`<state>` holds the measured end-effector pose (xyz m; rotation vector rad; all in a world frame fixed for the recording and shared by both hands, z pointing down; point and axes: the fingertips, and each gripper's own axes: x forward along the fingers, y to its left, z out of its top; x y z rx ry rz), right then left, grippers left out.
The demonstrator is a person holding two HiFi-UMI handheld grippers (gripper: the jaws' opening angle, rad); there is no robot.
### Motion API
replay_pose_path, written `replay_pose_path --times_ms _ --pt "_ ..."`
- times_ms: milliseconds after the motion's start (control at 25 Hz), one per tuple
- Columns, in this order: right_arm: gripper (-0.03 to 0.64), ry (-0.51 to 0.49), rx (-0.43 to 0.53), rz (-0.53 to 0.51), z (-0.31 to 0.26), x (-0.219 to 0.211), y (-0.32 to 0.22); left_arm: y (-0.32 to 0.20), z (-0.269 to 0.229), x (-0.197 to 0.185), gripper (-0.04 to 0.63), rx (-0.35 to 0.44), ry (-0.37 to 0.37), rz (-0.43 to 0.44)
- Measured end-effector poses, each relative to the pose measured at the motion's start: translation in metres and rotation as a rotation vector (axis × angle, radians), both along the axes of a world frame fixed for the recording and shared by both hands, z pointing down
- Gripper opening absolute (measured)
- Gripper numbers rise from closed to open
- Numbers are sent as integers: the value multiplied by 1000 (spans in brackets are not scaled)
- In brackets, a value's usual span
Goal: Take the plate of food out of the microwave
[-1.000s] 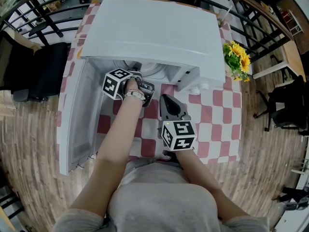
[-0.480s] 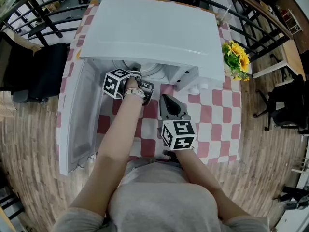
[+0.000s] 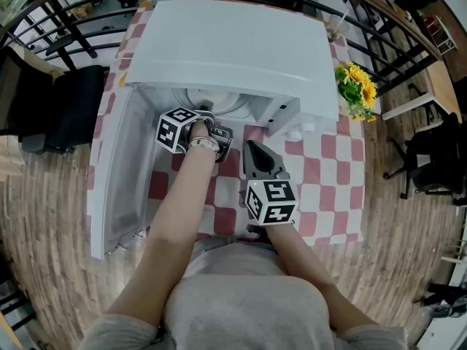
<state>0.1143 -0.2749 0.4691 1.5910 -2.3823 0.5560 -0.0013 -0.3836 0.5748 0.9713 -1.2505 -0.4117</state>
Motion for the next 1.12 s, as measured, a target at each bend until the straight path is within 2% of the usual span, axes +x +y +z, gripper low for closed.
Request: replay_pose_path --times_ms 200,600,840,960,1120 --pt "25 -1 12 -6 -3 -2 2 7 -2 -1 225 13 11 5" --pt "25 -5 29 -8 -9 -3 4 16 -13 -4 112 26 19 19" --pt "25 -2 39 -9 -12 -3 6 18 -18 -5 83 21 27 19" --pt "25 -4 43 -5 -13 -1 6 19 -23 -4 37 32 20 26" --pt "25 -4 51 -11 -15 -3 7 20 -31 -4 25 67 24 31"
